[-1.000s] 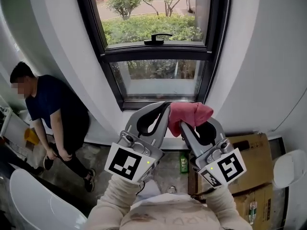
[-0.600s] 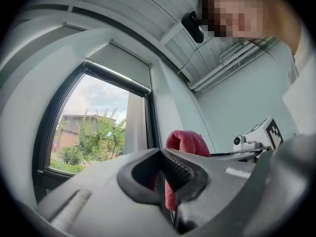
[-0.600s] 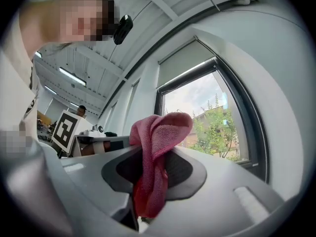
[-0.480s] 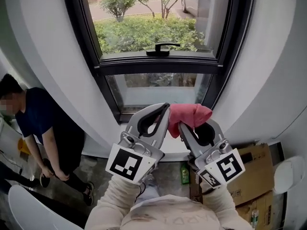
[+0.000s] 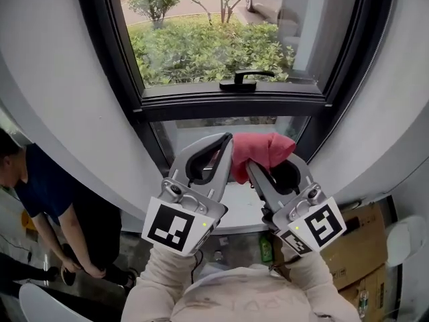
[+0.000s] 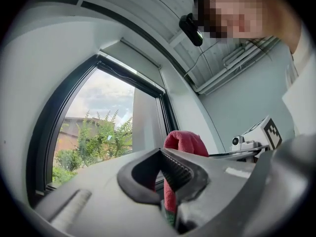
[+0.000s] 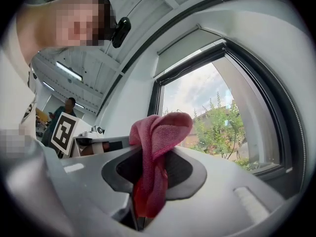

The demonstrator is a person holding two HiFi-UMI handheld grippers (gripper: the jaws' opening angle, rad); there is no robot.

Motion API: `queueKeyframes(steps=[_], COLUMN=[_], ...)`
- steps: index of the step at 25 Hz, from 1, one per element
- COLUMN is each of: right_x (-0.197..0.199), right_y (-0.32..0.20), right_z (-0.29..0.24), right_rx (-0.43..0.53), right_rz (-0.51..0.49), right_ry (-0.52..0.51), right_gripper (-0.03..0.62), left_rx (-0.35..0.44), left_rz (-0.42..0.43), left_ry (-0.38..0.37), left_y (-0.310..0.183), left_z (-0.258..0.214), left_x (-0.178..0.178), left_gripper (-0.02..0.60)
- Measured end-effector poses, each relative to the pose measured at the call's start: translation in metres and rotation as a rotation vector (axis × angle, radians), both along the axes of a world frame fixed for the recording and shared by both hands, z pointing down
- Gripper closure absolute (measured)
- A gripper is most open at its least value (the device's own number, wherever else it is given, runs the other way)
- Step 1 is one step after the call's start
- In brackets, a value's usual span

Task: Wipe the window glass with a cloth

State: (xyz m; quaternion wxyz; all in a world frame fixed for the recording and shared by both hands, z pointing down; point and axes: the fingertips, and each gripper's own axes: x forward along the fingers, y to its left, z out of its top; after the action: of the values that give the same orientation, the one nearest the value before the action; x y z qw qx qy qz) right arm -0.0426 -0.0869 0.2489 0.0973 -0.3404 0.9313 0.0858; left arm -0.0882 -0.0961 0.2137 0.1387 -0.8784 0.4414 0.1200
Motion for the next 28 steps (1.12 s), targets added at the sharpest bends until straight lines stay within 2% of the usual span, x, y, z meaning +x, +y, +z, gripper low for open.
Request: queueKeyframes(steps=[5,15,21,24,28], right_x=[-0.011,0.012,0.019,0.018,0.008], right_y=[-0.029,-0.108,-0.178,-0.222,-0.279], right_z=[0.002,0.005,-0.042,-0.076,-0.123], right_rx=[-0.008,-0.016,0.079,0.126,0.136], right_rz=[0.027,0.03,0.064,0.136,0.243], right_ry=[0.006,0.005,0.046,0.069,0.076], right_gripper=[0.464,0.464,0.464,0.464,0.464], left_rx=[-0.002,-0.021,-0.009,-0.006,0.006], left_rz=[0.028,0.02,-0.031,-0.053,-0.075], left_ry=[0.008,0.035,0.053,0.043,0.036], left_y=[-0.034,-0.11,-0.156,-0.17,-0.182], left_z=[0.002,0.003,-0.006,-0.01,-0.022], left_x=[-0.01,0.011,0.014,0.013,0.001], left_gripper=[0.58,0.58,0.58,0.58,0.58])
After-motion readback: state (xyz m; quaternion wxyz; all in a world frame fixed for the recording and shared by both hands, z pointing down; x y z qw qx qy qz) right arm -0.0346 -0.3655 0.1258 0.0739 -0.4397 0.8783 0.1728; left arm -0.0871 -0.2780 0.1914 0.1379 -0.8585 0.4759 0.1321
